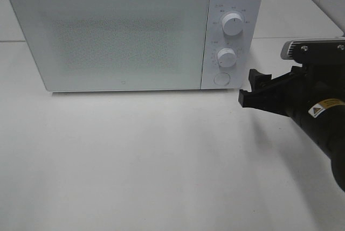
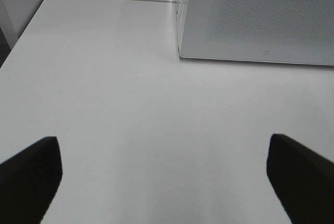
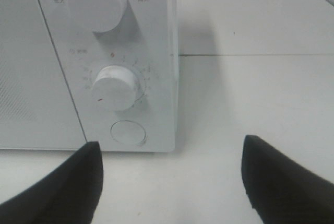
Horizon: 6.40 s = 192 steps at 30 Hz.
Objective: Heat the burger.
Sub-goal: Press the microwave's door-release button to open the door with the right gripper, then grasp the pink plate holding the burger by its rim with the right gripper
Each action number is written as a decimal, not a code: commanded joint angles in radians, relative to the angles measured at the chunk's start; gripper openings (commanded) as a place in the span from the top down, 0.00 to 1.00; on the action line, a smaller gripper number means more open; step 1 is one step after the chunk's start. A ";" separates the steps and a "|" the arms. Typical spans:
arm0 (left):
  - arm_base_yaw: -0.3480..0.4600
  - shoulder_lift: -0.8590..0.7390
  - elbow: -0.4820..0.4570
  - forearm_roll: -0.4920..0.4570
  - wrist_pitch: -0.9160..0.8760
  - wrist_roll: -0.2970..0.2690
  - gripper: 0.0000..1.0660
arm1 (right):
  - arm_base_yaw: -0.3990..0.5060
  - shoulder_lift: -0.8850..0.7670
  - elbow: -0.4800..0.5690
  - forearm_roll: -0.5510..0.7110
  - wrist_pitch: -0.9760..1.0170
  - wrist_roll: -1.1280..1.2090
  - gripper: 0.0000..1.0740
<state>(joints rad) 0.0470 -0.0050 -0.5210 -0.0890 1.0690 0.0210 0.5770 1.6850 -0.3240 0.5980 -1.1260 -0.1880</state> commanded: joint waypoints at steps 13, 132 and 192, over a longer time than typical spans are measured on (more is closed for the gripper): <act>0.004 -0.015 0.003 -0.002 0.002 -0.001 0.06 | 0.114 0.029 -0.032 0.097 0.003 0.188 0.29; 0.004 -0.015 0.003 -0.002 0.002 -0.001 0.06 | -0.041 0.503 -0.615 0.133 -0.036 1.470 1.00; 0.004 -0.015 0.003 -0.002 0.002 -0.001 0.06 | -0.029 0.076 -0.326 -0.068 0.674 0.683 0.99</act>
<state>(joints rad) 0.0470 -0.0050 -0.5210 -0.0890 1.0690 0.0210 0.5550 1.7910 -0.6500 0.5530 -0.5170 0.6190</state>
